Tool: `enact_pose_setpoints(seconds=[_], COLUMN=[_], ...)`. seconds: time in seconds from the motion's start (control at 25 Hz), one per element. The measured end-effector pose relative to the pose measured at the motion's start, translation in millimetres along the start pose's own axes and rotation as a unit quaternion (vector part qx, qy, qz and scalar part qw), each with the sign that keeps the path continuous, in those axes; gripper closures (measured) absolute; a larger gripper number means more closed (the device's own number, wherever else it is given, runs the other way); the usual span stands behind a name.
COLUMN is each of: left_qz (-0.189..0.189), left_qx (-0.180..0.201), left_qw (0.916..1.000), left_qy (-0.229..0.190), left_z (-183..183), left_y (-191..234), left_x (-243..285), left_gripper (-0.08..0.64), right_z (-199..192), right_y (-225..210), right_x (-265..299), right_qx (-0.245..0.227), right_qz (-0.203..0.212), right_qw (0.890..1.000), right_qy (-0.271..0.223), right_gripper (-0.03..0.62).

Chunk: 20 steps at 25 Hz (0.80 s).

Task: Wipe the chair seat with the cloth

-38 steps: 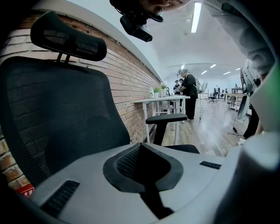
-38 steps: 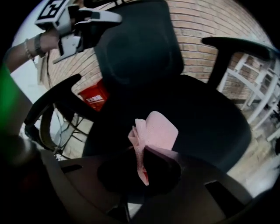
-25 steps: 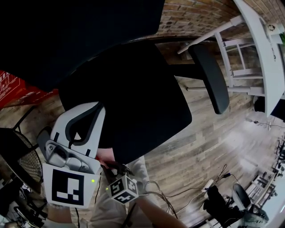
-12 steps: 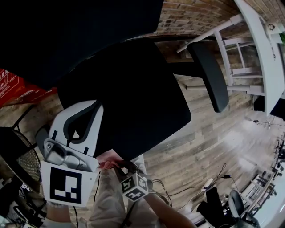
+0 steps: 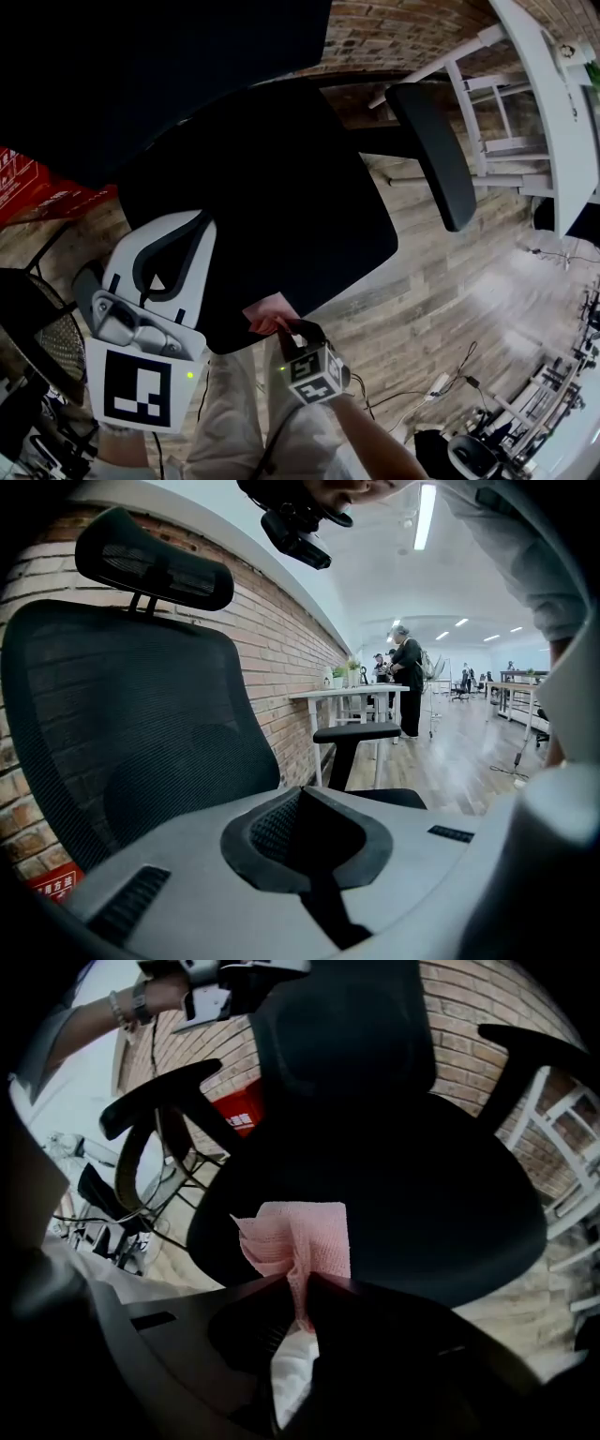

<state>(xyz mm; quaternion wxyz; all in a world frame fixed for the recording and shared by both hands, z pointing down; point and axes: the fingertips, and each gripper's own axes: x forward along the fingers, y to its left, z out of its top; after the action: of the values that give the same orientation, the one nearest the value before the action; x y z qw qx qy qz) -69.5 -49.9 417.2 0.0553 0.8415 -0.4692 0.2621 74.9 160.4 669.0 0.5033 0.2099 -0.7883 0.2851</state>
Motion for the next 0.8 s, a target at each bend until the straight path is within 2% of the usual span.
enact_pose_setpoints(seconds=[0.16,0.32,0.56,0.8], left_qz=[-0.002,-0.004,-0.005,-0.008], left_qx=[0.003,0.005,0.007,0.009], left_qw=[1.0,1.0,1.0,0.9999], left_qy=[-0.001,-0.003,0.0,0.0], left_z=[5.8,10.0,12.7,18.0], left_y=[-4.7,-7.6,-14.8,-21.7], left_x=[0.5,1.5,7.7,12.6], left_gripper=[0.541,0.541,0.541,0.541], right_z=[-15.2,-24.3,-38.8,-36.8], right_y=[-52.1,-110.8,-201.7,-256.3], right_x=[-15.0,-30.6,-58.3,-83.1], right_qx=[0.042,0.079,0.131,0.148], right_qz=[-0.059,-0.12,-0.214,-0.273], right_qw=[0.997,0.99,0.968,0.95], right_qy=[0.003,-0.002,-0.003,-0.013], right_gripper=[0.535,0.535,0.535,0.535])
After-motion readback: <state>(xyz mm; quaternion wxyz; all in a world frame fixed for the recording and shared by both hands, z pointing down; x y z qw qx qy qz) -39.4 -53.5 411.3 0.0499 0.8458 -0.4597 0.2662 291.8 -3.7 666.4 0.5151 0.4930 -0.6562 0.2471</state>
